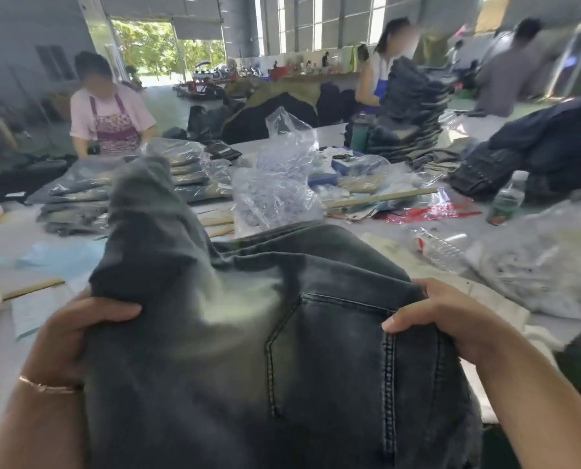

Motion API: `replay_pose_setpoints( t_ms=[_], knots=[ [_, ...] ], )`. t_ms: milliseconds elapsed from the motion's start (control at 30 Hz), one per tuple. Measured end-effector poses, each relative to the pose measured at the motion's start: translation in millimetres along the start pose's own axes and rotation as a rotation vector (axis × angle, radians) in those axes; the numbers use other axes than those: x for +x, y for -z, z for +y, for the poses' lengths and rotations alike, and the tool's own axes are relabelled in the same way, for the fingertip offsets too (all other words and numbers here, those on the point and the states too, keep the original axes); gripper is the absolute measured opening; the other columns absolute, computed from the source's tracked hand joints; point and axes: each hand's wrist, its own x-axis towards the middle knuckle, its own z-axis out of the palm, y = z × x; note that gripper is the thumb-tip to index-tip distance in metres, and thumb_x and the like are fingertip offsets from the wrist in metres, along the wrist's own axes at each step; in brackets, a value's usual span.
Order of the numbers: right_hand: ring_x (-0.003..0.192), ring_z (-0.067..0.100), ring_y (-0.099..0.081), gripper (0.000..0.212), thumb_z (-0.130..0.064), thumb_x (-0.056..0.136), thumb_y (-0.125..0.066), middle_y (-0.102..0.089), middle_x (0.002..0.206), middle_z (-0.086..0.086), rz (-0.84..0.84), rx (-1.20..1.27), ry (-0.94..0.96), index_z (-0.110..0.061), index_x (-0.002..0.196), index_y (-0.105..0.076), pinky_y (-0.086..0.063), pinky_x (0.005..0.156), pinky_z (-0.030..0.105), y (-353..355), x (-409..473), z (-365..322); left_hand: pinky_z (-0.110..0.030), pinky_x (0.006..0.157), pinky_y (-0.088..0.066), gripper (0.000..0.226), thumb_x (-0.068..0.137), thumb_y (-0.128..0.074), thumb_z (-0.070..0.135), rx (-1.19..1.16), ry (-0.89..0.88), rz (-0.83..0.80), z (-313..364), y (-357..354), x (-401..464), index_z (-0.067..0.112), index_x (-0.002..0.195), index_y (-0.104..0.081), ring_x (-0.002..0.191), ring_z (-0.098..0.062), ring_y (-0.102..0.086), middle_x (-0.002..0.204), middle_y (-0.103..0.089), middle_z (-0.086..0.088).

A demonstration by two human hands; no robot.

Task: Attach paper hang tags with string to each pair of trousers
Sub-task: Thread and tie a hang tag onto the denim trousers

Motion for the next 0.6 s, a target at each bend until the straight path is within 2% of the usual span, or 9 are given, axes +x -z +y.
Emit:
replay_pose_setpoints(
  t_ms=[33, 67, 133, 200, 333, 433, 533, 567, 600],
  knots=[
    [0.089, 0.039, -0.070, 0.051, -0.010, 0.048, -0.082, -0.072, 0.098, 0.024, 0.056, 0.011, 0.007, -0.004, 0.098, -0.074, -0.057, 0.069, 0.036, 12.2, -10.4, -1.2, -0.020, 0.039, -0.051, 0.040, 0.081, -0.044, -0.008, 0.008, -0.066, -0.080, 15.6, -37.7, 9.8, 0.002, 0.057, -0.073, 0.046, -0.009, -0.066, 0.052, -0.067, -0.006],
    [0.087, 0.039, -0.071, 0.050, -0.009, 0.047, -0.082, -0.072, 0.097, 0.024, 0.120, 0.027, 0.014, -0.004, 0.097, -0.074, -0.058, 0.068, 0.037, 25.2, -20.3, -1.6, -0.020, 0.040, -0.051, 0.033, 0.073, -0.047, -0.006, 0.010, -0.138, -0.173, 31.5, -80.9, 14.2, 0.003, 0.055, -0.074, 0.048, -0.011, -0.067, 0.054, -0.068, -0.007],
    [0.082, 0.040, -0.071, 0.046, -0.003, 0.048, -0.079, -0.071, 0.095, 0.026, 0.270, 0.065, 0.030, -0.004, 0.094, -0.074, -0.060, 0.067, 0.041, 54.0, -40.1, -0.4, -0.027, 0.052, -0.057, 0.024, 0.067, -0.055, 0.002, -0.002, -0.234, -0.402, 55.6, -163.8, 19.8, 0.006, 0.074, -0.078, 0.061, -0.019, -0.072, 0.072, -0.074, -0.011],
    [0.081, 0.042, -0.071, 0.043, 0.001, 0.046, -0.079, -0.071, 0.091, 0.027, 0.426, 0.098, 0.031, -0.005, 0.088, -0.075, -0.060, 0.070, 0.049, 87.3, -61.0, 1.9, -0.030, 0.058, -0.059, 0.022, 0.070, -0.060, 0.008, 0.029, -0.244, -0.513, 67.9, -230.7, 34.0, 0.007, 0.084, -0.077, 0.069, -0.022, -0.073, 0.082, -0.075, -0.011],
    [0.073, 0.038, -0.071, 0.043, -0.002, 0.042, -0.079, -0.072, 0.088, 0.026, 0.650, 0.212, 0.059, -0.004, 0.085, -0.076, -0.059, 0.062, 0.044, 162.5, -108.7, 6.3, -0.030, 0.067, -0.059, 0.019, 0.077, -0.061, 0.017, 0.007, -0.260, -0.642, 91.2, -334.2, 53.1, 0.008, 0.079, -0.079, 0.076, -0.020, -0.073, 0.084, -0.075, -0.008],
    [0.066, 0.035, -0.072, 0.044, -0.006, 0.038, -0.079, -0.072, 0.084, 0.025, 0.727, 0.320, 0.076, -0.004, 0.082, -0.077, -0.057, 0.056, 0.039, 214.1, -138.1, 15.4, -0.032, 0.072, -0.060, 0.024, 0.086, -0.059, 0.021, -0.025, -0.247, -0.688, 105.0, -376.0, 85.0, 0.009, 0.081, -0.079, 0.081, -0.020, -0.073, 0.088, -0.075, -0.006],
    [0.065, 0.033, -0.071, 0.047, -0.009, 0.037, -0.080, -0.072, 0.084, 0.024, 0.767, 0.417, 0.078, -0.002, 0.084, -0.076, -0.057, 0.056, 0.039, 247.4, -138.8, 30.3, -0.022, 0.045, -0.054, 0.022, 0.072, -0.066, 0.020, 0.167, -0.181, -0.577, 108.4, -394.2, 139.9, 0.006, 0.056, -0.075, 0.053, -0.013, -0.069, 0.059, -0.070, -0.006],
    [0.065, 0.033, -0.071, 0.048, -0.008, 0.038, -0.081, -0.072, 0.084, 0.024, 0.775, 0.438, 0.065, -0.002, 0.085, -0.076, -0.057, 0.056, 0.039, 254.5, -130.8, 36.8, -0.022, 0.044, -0.054, 0.023, 0.073, -0.066, 0.019, 0.236, -0.128, -0.506, 103.5, -395.1, 163.3, 0.003, 0.058, -0.074, 0.048, -0.015, -0.066, 0.055, -0.068, -0.008],
    [0.066, 0.033, -0.072, 0.048, -0.007, 0.041, -0.081, -0.072, 0.084, 0.024, 0.776, 0.458, 0.044, -0.001, 0.088, -0.076, -0.057, 0.056, 0.040, 259.3, -119.1, 44.6, -0.026, 0.052, -0.058, 0.023, 0.079, -0.064, 0.018, 0.303, -0.098, -0.433, 94.0, -393.5, 189.5, -0.001, 0.072, -0.075, 0.053, -0.020, -0.068, 0.063, -0.070, -0.014]
  ],
)
